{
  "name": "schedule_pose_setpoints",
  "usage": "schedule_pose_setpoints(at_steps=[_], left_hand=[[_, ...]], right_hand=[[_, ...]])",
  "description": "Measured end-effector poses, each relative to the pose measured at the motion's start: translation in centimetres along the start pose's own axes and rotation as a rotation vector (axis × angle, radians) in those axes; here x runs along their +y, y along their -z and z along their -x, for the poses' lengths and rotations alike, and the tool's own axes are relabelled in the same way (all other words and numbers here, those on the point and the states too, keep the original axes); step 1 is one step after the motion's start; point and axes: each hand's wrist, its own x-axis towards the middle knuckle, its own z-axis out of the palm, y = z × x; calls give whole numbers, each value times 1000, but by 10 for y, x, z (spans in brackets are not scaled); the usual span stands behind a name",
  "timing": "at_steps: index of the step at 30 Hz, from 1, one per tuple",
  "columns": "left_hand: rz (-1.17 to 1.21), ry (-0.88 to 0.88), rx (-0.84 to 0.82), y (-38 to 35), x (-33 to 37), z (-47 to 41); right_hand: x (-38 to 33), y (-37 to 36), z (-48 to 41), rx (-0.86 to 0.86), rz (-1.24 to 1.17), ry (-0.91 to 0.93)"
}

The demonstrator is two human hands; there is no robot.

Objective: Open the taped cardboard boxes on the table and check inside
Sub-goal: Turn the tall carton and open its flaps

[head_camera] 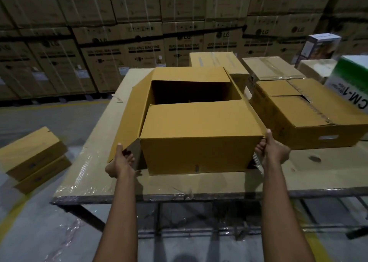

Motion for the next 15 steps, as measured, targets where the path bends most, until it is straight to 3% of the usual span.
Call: schedule_pose_setpoints(at_steps=[3, 5, 7, 11, 15], left_hand=[[-266, -22, -7, 5, 3, -6], [-727, -244, 64, 9, 20, 1], [-970, -559, 81, 0, 45, 18], [-1003, -1025, -206, -58, 78, 56], [-1077, -1092, -609, -118, 61, 78]], right_hand=[[-5, -1, 8, 32, 170, 104], [-17, -3, 11, 94, 384, 277], [-29, -11, 13, 104, 485, 481], [-52, -46, 21, -73, 557, 779], [-62, -87, 14, -356, 659, 818]])
